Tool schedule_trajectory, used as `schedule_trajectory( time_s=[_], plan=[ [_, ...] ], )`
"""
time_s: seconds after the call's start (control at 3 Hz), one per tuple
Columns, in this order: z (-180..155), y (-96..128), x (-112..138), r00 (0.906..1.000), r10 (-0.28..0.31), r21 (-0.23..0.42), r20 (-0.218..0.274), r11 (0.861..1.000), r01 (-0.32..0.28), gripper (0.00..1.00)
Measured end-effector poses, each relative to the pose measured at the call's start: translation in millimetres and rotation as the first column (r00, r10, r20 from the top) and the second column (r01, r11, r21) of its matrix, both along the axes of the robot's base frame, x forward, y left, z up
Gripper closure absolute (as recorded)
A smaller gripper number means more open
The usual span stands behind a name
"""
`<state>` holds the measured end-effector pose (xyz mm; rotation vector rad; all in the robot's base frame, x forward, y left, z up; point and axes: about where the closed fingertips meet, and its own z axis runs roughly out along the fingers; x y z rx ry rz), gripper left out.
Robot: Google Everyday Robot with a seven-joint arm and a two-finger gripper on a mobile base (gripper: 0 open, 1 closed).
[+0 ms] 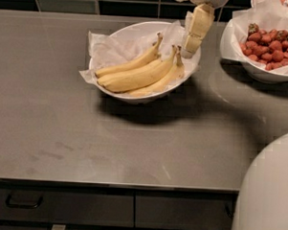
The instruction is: Pick banana from white bowl
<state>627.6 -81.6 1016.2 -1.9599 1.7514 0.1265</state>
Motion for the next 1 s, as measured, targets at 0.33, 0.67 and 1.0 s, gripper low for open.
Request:
schedule_trajectory(
  time_s=[0.33, 0.67, 1.0],
  plan=[
    [22.4, 20.4, 24.8, 0.9972, 0.036, 0.013, 0.065, 0.999, -0.037, 0.00],
    [34.8, 23.7, 35.4, 0.9931, 0.021, 0.039, 0.115, 0.999, -0.025, 0.00],
    [33.4, 28.0, 42.2, 0.9928, 0.011, 0.059, 0.119, 0.998, -0.019, 0.00]
  ],
)
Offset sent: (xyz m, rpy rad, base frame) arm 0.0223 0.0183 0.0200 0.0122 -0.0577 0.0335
